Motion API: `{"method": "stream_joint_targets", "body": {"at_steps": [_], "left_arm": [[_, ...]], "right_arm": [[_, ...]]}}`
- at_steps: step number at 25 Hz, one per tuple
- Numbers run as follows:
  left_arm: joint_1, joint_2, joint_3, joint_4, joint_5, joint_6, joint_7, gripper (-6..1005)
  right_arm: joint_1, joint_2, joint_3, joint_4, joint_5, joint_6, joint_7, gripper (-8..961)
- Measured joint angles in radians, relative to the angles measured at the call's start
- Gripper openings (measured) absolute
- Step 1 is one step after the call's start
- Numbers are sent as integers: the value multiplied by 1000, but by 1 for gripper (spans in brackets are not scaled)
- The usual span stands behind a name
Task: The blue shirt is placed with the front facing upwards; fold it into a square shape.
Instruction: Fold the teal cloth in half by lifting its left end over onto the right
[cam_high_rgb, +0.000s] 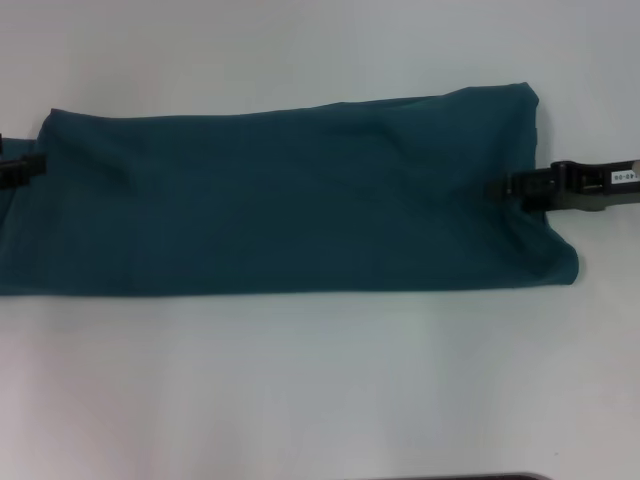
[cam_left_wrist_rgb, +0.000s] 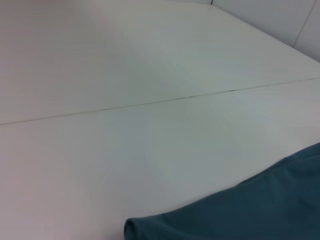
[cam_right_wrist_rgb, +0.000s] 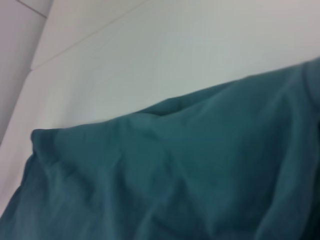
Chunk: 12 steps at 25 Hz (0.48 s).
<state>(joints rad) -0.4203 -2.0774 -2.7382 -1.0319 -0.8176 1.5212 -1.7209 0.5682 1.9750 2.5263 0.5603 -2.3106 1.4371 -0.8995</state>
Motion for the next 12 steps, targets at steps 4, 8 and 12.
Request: {"method": "stream_joint_targets", "body": {"at_steps": [4, 8, 12], "left_arm": [[0, 0, 1, 0, -1, 0, 0, 736], [0, 0, 10, 0, -3, 0, 0, 735], [0, -1, 11, 0, -4, 0, 0, 734]], "right_arm": [[-19, -6, 4, 3, 2, -6, 3, 719], [-24, -8, 5, 2, 1, -24, 4, 719], [-23, -6, -2, -1, 0, -46, 5, 718]]}}
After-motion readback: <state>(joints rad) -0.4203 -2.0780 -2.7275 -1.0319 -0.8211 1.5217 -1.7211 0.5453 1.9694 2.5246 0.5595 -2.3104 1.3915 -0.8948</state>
